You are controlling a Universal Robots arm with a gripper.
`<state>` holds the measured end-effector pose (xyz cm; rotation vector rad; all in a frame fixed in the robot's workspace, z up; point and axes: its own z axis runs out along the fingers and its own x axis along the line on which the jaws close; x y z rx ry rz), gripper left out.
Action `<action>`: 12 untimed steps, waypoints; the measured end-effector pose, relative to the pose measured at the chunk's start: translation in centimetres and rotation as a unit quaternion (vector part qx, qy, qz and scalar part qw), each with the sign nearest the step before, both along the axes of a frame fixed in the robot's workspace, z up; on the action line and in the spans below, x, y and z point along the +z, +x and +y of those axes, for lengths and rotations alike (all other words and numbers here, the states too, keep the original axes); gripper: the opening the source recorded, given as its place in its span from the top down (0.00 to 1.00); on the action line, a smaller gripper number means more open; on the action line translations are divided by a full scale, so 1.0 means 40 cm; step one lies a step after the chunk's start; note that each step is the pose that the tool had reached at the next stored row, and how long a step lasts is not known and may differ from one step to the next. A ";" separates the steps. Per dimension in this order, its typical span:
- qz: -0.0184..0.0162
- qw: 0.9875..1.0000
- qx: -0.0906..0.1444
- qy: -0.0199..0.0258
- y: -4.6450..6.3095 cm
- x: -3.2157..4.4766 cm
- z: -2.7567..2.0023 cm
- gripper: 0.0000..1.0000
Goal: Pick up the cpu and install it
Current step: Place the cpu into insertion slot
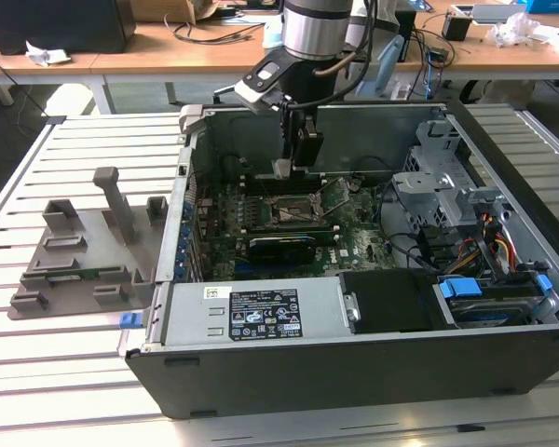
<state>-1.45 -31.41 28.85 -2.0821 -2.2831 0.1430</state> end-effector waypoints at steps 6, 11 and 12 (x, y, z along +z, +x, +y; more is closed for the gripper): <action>0.000 1.000 0.000 0.000 0.001 -0.009 0.000 0.45; 0.000 1.000 0.000 0.000 0.001 -0.018 0.000 0.45; 0.000 1.000 0.000 0.000 0.001 -0.021 0.000 0.45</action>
